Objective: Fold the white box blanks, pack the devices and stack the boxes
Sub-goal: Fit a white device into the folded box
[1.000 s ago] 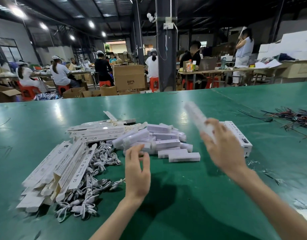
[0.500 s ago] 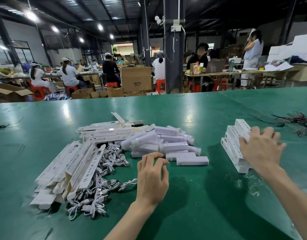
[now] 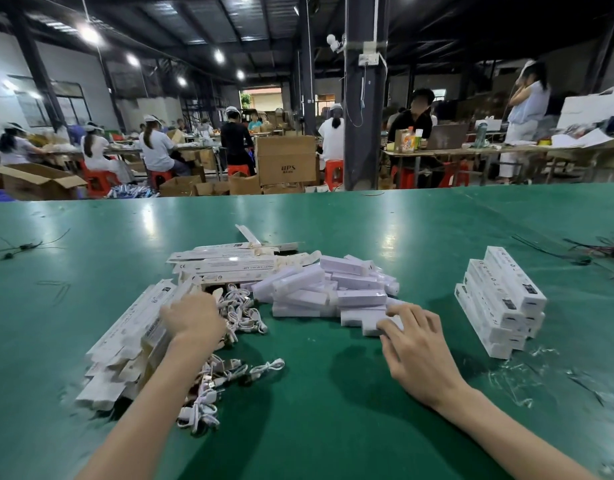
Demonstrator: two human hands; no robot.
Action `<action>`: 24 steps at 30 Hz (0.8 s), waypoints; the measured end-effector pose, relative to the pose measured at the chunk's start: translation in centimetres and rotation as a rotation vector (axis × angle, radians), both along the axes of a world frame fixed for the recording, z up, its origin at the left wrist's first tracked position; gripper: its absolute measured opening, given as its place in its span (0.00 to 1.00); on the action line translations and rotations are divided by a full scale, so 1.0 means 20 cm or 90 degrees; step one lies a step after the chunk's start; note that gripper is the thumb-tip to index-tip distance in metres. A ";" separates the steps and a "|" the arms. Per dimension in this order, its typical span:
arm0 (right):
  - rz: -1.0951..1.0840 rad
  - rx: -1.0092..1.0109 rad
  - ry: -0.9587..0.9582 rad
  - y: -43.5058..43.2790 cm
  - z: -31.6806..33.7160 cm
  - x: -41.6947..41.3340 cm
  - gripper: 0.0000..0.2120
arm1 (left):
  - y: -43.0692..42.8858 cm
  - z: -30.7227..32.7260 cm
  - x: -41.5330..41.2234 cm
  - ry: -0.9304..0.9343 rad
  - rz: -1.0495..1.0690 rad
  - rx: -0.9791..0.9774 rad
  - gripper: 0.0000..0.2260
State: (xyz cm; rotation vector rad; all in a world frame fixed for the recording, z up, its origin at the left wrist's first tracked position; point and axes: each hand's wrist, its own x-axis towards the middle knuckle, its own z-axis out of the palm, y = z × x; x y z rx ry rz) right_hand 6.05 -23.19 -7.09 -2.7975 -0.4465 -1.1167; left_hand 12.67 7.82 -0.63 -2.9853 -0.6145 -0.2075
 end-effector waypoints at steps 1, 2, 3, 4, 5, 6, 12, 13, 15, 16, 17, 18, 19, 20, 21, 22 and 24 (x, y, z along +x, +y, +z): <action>0.003 0.012 0.005 0.00 0.00 0.00 0.08 | 0.01 -0.01 0.00 -0.003 -0.004 0.006 0.14; 0.004 0.018 0.008 0.00 0.01 -0.01 0.08 | 0.02 -0.02 -0.01 -0.013 -0.006 0.009 0.13; 0.005 0.022 0.010 -0.01 0.01 -0.01 0.08 | 0.02 -0.02 -0.02 -0.029 -0.009 0.008 0.11; 0.005 0.025 0.012 -0.01 0.01 -0.02 0.08 | 0.01 -0.01 -0.03 -0.049 -0.013 0.007 0.10; 0.006 0.027 0.014 -0.01 0.01 -0.02 0.08 | 0.00 0.01 -0.04 -0.070 -0.016 0.010 0.09; 0.006 0.028 0.017 0.00 0.01 -0.02 0.08 | -0.01 0.04 -0.05 -0.090 -0.019 0.018 0.09; 0.016 0.113 0.018 0.01 0.03 -0.04 0.09 | -0.05 0.27 -0.16 -0.243 -0.111 -0.191 0.09; 0.020 0.160 0.029 0.01 0.05 -0.04 0.08 | -0.09 0.30 -0.19 -0.271 -0.169 -0.296 0.08; 0.070 0.326 0.101 0.02 0.08 -0.06 0.05 | -0.20 0.33 -0.27 -0.259 -0.295 -0.591 0.08; 0.126 0.460 0.171 0.03 0.10 -0.08 0.03 | -0.28 0.33 -0.31 -0.213 -0.344 -0.753 0.08; 0.198 0.604 0.270 0.04 0.13 -0.09 0.01 | -0.36 0.30 -0.34 -0.156 -0.374 -0.890 0.07; 0.259 0.722 0.355 0.06 0.15 -0.11 0.08 | -0.43 0.25 -0.36 -0.103 -0.385 -0.985 0.06; 0.321 0.812 0.437 0.07 0.16 -0.12 0.13 | -0.51 0.19 -0.37 -0.064 -0.386 -1.047 0.06; 0.381 0.883 0.497 0.07 0.16 -0.13 0.15 | -0.57 0.14 -0.38 -0.035 -0.382 -1.098 0.06; 0.434 0.945 0.545 0.09 0.17 -0.14 0.16 | -0.61 0.08 -0.39 -0.016 -0.374 -1.143 0.07; 0.475 0.986 0.583 0.09 0.18 -0.15 0.16 | -0.64 0.04 -0.40 -0.007 -0.365 -1.181 0.08; 0.520 1.017 0.637 0.09 0.19 -0.17 0.14 | -0.66 -0.03 -0.42 -0.020 -0.357 -1.228 0.09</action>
